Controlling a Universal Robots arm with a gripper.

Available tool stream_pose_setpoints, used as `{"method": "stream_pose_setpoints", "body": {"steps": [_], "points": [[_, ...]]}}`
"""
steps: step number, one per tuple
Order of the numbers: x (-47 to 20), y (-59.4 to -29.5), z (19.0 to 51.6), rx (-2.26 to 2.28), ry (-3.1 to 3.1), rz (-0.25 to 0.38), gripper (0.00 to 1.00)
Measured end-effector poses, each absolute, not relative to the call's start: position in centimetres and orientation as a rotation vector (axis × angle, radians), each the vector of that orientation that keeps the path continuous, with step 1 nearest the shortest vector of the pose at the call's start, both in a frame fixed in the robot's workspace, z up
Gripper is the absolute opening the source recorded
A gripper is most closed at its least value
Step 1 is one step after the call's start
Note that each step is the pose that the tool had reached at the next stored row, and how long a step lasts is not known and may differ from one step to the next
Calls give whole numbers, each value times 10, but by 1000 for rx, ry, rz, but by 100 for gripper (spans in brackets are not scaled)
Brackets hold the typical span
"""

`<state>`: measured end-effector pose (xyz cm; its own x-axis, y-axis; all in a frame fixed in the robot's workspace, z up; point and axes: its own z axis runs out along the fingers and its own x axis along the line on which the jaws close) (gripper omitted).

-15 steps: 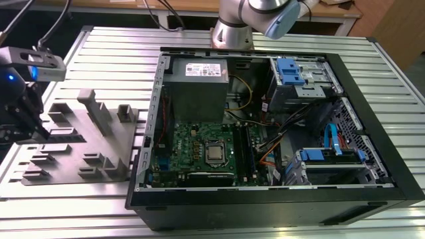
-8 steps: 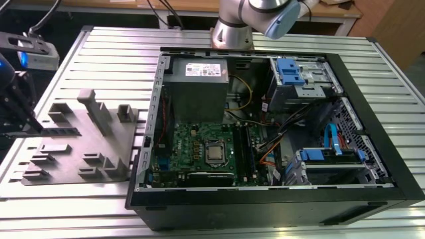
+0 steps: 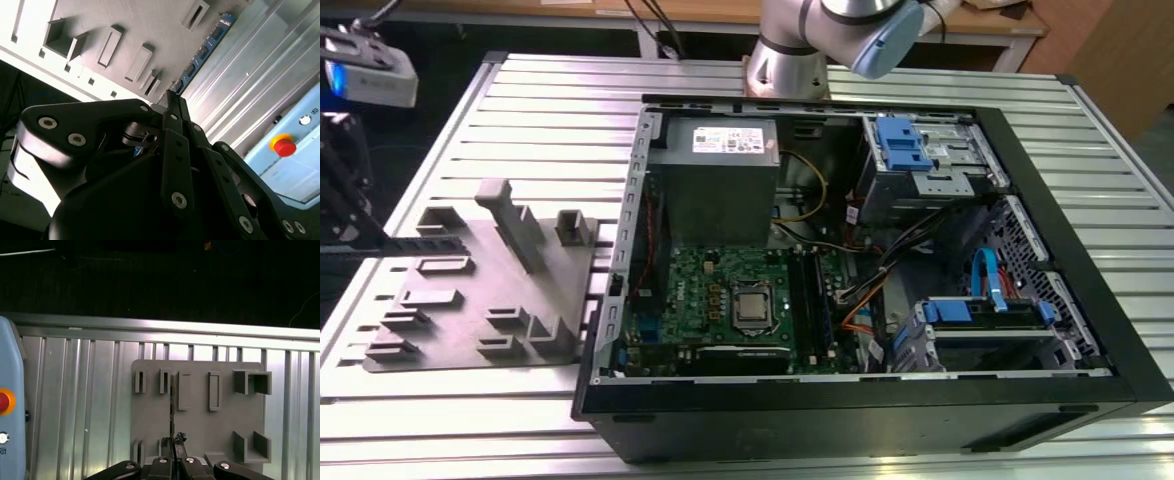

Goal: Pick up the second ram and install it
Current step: 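Pick up the second ram and move it above second insertion slot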

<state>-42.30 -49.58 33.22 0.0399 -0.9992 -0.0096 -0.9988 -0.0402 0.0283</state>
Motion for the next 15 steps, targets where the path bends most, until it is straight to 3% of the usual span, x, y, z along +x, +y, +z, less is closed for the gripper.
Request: {"method": "stream_pose_setpoints", "body": {"steps": [15], "points": [[-423, -494, 396, 2256, -2168, -39, 9]]}}
